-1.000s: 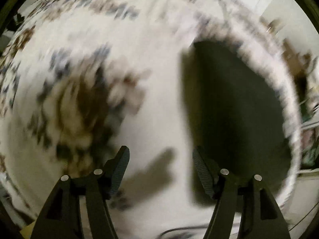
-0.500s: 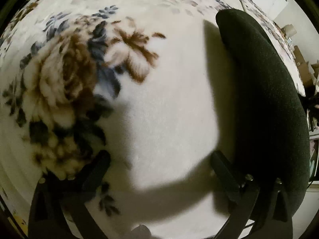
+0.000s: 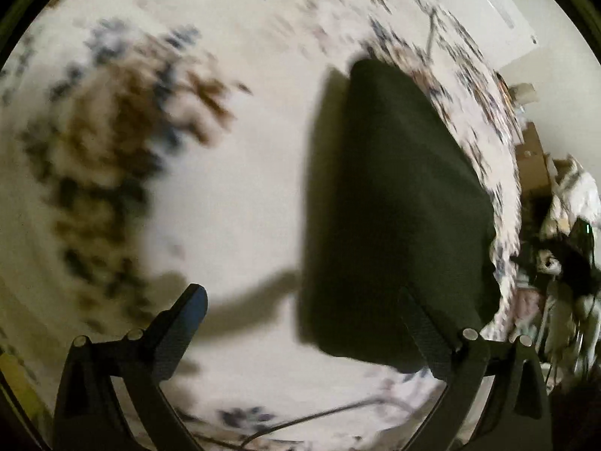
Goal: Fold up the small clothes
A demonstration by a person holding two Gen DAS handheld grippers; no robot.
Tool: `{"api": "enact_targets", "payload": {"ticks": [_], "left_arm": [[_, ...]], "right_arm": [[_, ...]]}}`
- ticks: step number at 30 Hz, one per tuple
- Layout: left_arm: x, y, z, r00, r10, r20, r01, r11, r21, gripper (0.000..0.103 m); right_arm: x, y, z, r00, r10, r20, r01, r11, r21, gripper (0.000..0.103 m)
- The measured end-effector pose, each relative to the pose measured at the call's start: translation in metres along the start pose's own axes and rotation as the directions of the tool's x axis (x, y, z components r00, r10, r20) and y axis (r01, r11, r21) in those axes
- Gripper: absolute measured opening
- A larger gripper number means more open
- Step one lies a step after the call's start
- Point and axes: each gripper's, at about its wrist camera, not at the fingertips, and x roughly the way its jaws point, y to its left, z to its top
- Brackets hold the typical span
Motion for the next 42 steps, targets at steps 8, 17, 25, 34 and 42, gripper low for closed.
{"api": "enact_targets", "payload": {"ticks": [8,17,25,34,42], "left_arm": [[0.023,-0.037,0.004,0.994,-0.098,0.038,0.096,0.994,0.058,0.053],[-0.004,-0.035,0.004,0.996,-0.084,-0.006,0.085,0.993,0.084,0.051],[-0.019,-0.008,-0.045,0.967,-0.253,-0.037,0.237,0.943,-0.234,0.054],[0.044,0.005,-0.06,0.876,-0.457,0.152,0.457,0.689,-0.562,0.052],[0.021,-0.009,-0.05,0.906,-0.375,0.195,0.422,0.774,-0.472,0.032]], "right_arm": [[0.023,-0.06,-0.073,0.983,0.129,-0.128,-0.11,0.983,0.144,0.067],[0.013,-0.093,-0.089,0.992,-0.125,-0.004,0.122,0.962,0.246,0.0],[-0.008,-0.101,-0.112,0.988,0.152,-0.031,-0.137,0.951,0.276,0.061],[0.068,-0.073,-0.132,0.909,0.408,-0.081,-0.337,0.836,0.434,0.062],[0.052,-0.056,-0.139,0.937,0.331,0.115,-0.346,0.821,0.453,0.009]]}}
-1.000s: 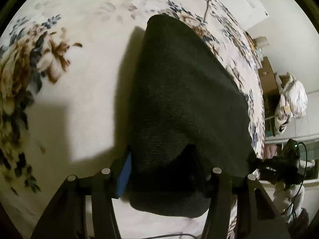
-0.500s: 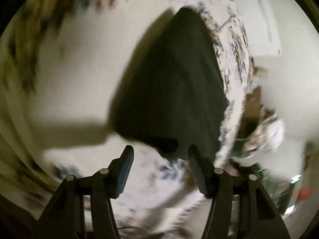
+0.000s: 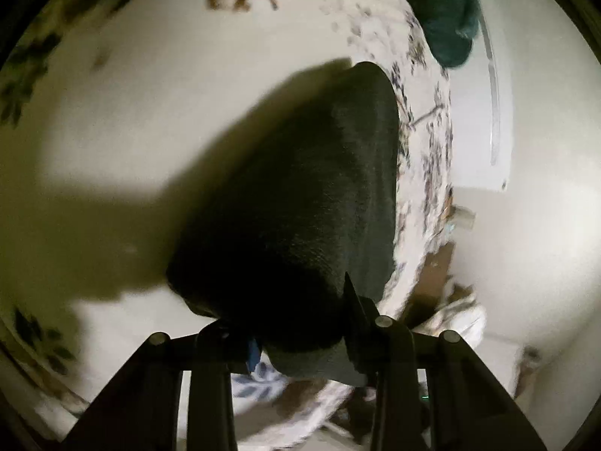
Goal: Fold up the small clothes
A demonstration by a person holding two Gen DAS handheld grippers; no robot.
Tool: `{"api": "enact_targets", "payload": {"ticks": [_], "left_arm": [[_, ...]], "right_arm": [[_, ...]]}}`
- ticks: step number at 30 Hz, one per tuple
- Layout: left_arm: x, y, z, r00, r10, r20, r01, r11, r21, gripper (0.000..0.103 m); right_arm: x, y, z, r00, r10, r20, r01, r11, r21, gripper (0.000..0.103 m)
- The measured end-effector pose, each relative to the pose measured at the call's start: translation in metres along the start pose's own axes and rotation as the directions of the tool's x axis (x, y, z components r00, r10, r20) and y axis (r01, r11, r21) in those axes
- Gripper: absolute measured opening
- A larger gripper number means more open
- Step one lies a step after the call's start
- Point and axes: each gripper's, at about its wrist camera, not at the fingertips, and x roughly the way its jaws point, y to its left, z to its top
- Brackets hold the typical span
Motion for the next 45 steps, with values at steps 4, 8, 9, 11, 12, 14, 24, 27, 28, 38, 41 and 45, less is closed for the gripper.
{"api": "enact_targets", "payload": {"ticks": [4,8,9,11,12,14,24,27,28,38,41,45], "left_arm": [[0.013,0.02,0.0,0.997,-0.009,-0.081,0.01,1.0,0.006,0.038],[-0.009,0.003,-0.004,0.987,0.065,-0.147,-0.047,0.991,0.122,0.047],[-0.019,-0.002,-0.004,0.983,0.094,-0.155,-0.07,0.985,0.156,0.05],[-0.034,-0.011,-0.001,0.978,0.151,-0.144,-0.115,0.966,0.233,0.058],[-0.039,-0.016,0.002,0.975,0.185,-0.124,-0.143,0.947,0.288,0.061],[-0.044,-0.028,0.01,0.97,0.237,-0.061,-0.195,0.9,0.39,0.062],[-0.006,-0.069,0.071,0.954,0.277,0.115,-0.294,0.785,0.545,0.062],[0.007,-0.082,0.076,0.949,0.289,0.125,-0.307,0.76,0.572,0.062],[0.01,-0.086,0.078,0.949,0.291,0.125,-0.308,0.754,0.581,0.062],[0.024,-0.093,0.081,0.938,0.327,0.112,-0.324,0.721,0.612,0.062],[0.024,-0.086,0.082,0.936,0.34,0.092,-0.325,0.733,0.597,0.062],[0.017,-0.074,0.082,0.948,0.316,0.047,-0.281,0.753,0.596,0.062]], "right_arm": [[-0.002,-0.007,0.007,0.993,-0.119,0.02,0.12,0.992,-0.048,0.008],[0.013,-0.016,0.021,0.982,-0.168,-0.092,0.16,0.983,-0.087,0.024],[0.009,-0.012,0.021,0.977,-0.179,-0.113,0.166,0.98,-0.112,0.028],[-0.005,-0.002,0.023,0.97,-0.219,-0.101,0.2,0.964,-0.176,0.059],[-0.016,0.005,0.026,0.965,-0.253,-0.068,0.233,0.948,-0.217,0.065],[-0.031,0.018,0.031,0.96,-0.279,-0.024,0.26,0.921,-0.29,0.066],[0.016,0.126,0.109,0.973,-0.23,0.029,0.212,0.833,-0.511,0.066],[0.053,0.15,0.121,0.959,-0.282,0.02,0.246,0.8,-0.548,0.066],[0.065,0.153,0.125,0.949,-0.315,0.032,0.28,0.787,-0.549,0.057],[0.038,0.164,0.137,0.905,-0.364,0.221,0.426,0.771,-0.473,0.003],[0.06,0.159,0.147,0.898,-0.418,0.135,0.426,0.756,-0.496,0.004],[0.039,0.151,0.153,0.935,-0.353,0.026,0.314,0.794,-0.521,0.049]]}}
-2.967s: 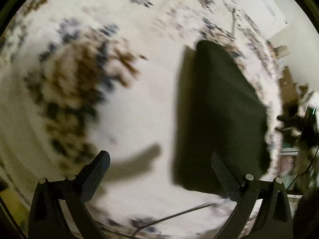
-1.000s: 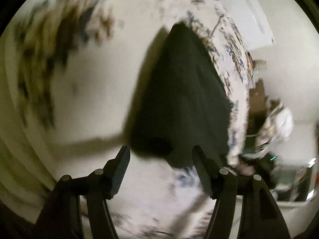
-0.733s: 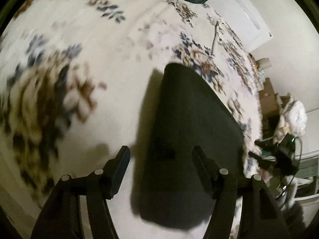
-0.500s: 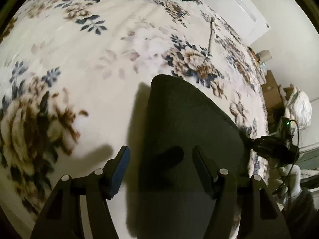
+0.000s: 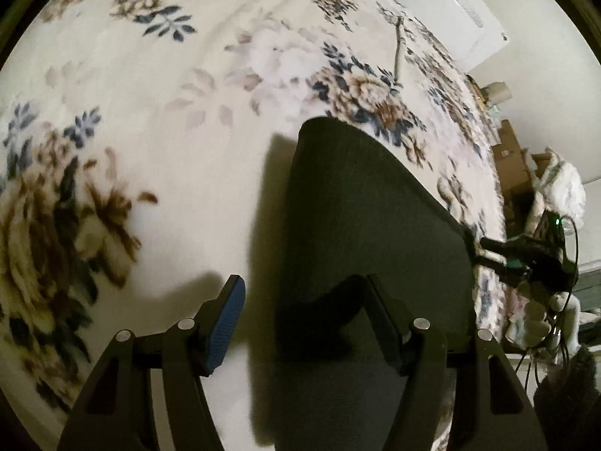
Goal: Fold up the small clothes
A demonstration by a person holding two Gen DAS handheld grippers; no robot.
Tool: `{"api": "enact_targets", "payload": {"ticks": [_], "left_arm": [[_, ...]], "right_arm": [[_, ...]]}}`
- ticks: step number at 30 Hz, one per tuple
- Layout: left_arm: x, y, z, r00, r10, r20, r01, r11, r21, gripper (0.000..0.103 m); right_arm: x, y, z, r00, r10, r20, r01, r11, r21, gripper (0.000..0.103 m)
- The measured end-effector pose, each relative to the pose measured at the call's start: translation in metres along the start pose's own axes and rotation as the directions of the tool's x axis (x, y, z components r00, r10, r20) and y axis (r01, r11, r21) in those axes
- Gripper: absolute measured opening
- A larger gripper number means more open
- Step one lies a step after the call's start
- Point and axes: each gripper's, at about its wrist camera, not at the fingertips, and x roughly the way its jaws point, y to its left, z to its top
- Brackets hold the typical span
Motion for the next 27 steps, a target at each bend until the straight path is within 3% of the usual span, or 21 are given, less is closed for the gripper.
{"api": "enact_targets", "payload": {"ticks": [1,2,5,8,11,15,16,18,19,20,22,23,25,27], "left_arm": [[0.001,0.004,-0.002,1.0,-0.027,-0.01,0.027,1.0,-0.005,0.063],[0.002,0.007,-0.003,0.998,-0.057,-0.019,0.057,0.998,-0.014,0.063],[0.014,0.018,-0.006,0.984,-0.173,-0.05,0.169,0.984,-0.063,0.072],[0.035,0.022,-0.007,0.95,-0.3,-0.089,0.288,0.949,-0.128,0.074],[0.051,0.012,-0.005,0.942,-0.316,-0.113,0.304,0.946,-0.113,0.076],[0.061,-0.007,0.002,0.946,-0.306,-0.108,0.299,0.951,-0.078,0.078],[0.061,-0.008,0.002,0.946,-0.309,-0.098,0.302,0.95,-0.08,0.077],[0.055,-0.008,0.004,0.951,-0.304,-0.063,0.298,0.95,-0.089,0.047],[0.052,-0.007,0.005,0.949,-0.311,-0.058,0.304,0.947,-0.099,0.036],[0.049,-0.007,0.007,0.948,-0.313,-0.055,0.306,0.946,-0.108,0.034],[0.041,-0.013,0.011,0.954,-0.296,-0.057,0.291,0.953,-0.083,0.032],[0.037,-0.019,0.014,0.952,-0.298,-0.062,0.295,0.954,-0.061,0.031],[0.032,-0.028,0.021,0.951,-0.301,-0.067,0.299,0.954,-0.033,0.031],[0.024,-0.037,0.039,0.946,-0.314,-0.078,0.315,0.949,-0.002,0.031]], "right_arm": [[-0.007,-0.011,-0.004,0.999,0.05,-0.006,-0.05,0.999,0.012,0.068],[-0.01,-0.02,-0.01,0.996,0.083,-0.015,-0.083,0.996,0.022,0.071],[0.008,-0.049,-0.031,0.973,0.182,-0.142,-0.178,0.983,0.043,0.074],[0.036,-0.063,-0.056,0.913,0.315,-0.258,-0.307,0.949,0.069,0.074],[0.054,-0.059,-0.071,0.862,0.411,-0.297,-0.409,0.91,0.07,0.076],[0.066,-0.048,-0.073,0.835,0.469,-0.288,-0.466,0.881,0.083,0.076],[0.067,-0.046,-0.073,0.831,0.474,-0.29,-0.473,0.878,0.08,0.076],[0.07,-0.035,-0.075,0.836,0.467,-0.288,-0.472,0.88,0.058,0.073],[0.069,-0.031,-0.077,0.838,0.465,-0.286,-0.473,0.88,0.046,0.057],[0.069,-0.03,-0.079,0.844,0.452,-0.288,-0.463,0.886,0.034,0.032],[0.069,-0.025,-0.085,0.849,0.452,-0.275,-0.46,0.887,0.038,0.024],[0.066,-0.021,-0.088,0.861,0.439,-0.257,-0.448,0.894,0.027,0.021],[0.055,-0.014,-0.093,0.886,0.411,-0.213,-0.42,0.908,0.005,0.019],[0.039,-0.011,-0.097,0.895,0.413,-0.168,-0.418,0.909,0.011,0.018]]}}
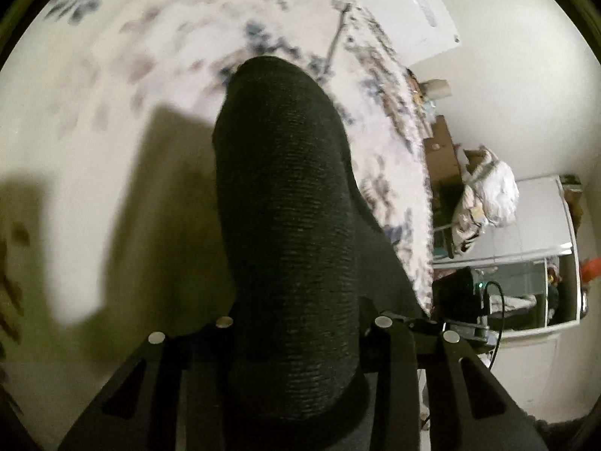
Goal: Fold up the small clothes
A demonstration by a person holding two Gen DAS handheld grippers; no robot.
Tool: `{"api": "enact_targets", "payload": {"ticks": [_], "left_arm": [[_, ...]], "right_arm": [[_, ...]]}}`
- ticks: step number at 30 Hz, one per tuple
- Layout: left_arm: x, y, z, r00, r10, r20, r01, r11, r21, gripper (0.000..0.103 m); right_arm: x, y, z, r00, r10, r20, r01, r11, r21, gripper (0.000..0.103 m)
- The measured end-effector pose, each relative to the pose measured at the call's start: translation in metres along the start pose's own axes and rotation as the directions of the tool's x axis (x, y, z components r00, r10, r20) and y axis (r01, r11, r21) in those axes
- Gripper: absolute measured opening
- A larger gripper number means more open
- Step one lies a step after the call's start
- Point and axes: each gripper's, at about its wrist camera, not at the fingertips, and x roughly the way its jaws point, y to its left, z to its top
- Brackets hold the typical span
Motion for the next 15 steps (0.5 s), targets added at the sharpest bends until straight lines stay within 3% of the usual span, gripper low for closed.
{"api": "enact_targets", "payload": {"ticks": [4,7,15], "left_arm": [[-0.006,-0.026,0.045,1.0,-0.005,-0.014,0.006,0.997,0.078,0.031],[-0.006,-0.049,0.091,1.0,-0.018,-0.013,0.02,0.991,0.135,0.031],[0.035,-0.065,0.216,0.999,-0.046,-0.019,0.049,0.98,0.19,0.032]], "right_arm": [[-0.023,0.025,0.001,0.997,0.016,0.08,-0.017,1.0,0.013,0.018],[-0.042,0.05,0.021,0.989,0.035,0.141,-0.036,0.999,0.01,0.018],[-0.08,0.098,0.132,0.961,0.018,0.275,-0.015,1.0,-0.01,0.018]]}}
